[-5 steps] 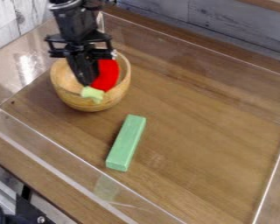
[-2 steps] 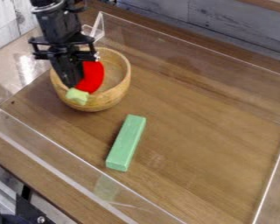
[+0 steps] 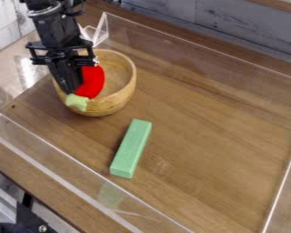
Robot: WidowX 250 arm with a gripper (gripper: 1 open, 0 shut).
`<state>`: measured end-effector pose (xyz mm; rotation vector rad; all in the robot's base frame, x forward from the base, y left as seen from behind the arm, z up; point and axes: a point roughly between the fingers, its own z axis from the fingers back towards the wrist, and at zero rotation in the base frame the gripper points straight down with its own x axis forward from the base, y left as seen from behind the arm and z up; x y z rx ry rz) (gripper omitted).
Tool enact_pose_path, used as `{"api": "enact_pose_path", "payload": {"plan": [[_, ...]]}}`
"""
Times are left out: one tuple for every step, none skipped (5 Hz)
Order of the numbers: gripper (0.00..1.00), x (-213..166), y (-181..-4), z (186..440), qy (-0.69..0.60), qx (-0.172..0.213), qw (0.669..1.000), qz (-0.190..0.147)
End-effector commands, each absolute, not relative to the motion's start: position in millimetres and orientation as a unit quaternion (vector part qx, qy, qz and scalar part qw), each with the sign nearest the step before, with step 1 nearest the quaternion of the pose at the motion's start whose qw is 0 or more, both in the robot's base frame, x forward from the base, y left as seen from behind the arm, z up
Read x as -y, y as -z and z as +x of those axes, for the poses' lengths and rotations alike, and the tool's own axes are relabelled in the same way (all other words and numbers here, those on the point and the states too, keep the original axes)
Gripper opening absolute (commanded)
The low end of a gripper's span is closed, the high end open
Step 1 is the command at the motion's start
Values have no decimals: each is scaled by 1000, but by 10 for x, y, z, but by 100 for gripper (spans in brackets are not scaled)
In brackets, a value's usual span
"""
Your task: Move the red object to the left side of the table
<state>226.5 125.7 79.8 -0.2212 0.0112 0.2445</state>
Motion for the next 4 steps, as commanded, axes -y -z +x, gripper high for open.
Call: {"api": "enact_pose_path", "payload": {"plan": [[0,-1344,-832,2275,-127,4,987,-102],[0,-1389,-803,2270,-131,1,986,-103],[0,-1446,-768,2267,-134,-2,985,-105],[0,-1519,-726,2267,-137,-5,985,-106]]}}
